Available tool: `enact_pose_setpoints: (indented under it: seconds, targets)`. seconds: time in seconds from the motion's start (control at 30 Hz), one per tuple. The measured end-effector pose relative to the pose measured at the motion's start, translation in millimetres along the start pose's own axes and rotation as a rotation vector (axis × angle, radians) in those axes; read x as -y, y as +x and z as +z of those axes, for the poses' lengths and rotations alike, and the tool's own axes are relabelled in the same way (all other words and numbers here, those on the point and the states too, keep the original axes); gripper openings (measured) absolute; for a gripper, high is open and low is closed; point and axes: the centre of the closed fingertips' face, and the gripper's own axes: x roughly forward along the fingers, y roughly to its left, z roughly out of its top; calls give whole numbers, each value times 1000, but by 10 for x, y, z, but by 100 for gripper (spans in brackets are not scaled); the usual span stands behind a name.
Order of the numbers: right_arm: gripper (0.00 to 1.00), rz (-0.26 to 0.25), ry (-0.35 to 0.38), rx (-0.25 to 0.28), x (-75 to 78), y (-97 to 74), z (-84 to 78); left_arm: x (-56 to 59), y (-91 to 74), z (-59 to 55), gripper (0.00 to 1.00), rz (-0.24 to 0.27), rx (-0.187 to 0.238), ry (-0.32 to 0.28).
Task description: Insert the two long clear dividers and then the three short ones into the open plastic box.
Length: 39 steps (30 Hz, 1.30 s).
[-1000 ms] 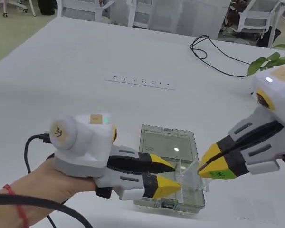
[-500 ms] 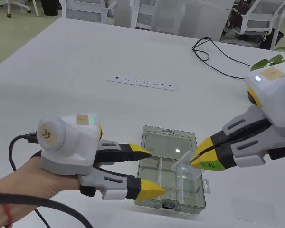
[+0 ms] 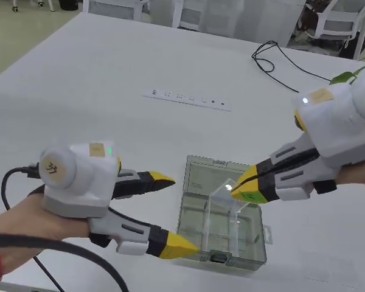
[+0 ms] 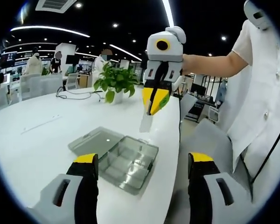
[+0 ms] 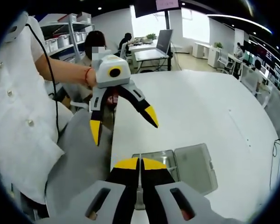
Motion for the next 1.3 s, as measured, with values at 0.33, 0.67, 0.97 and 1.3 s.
enact_pose_setpoints:
  seconds: [0.33,0.67,0.97,1.3]
  targets:
    - [3,-27,4,-22,173,393,-147,-85,-6,-93,93,17,-19,-2]
    - [3,-35,26,-36,274,631,-312,-116,-8,-190,100,14,-40,-8]
    - [3,-39,35,-54,338,701,-402,-134,3,-216,100,12,-40,-18]
    - [3,-33,20,-47,344,751,-438,-124,18,-217,100,7,-33,-29]
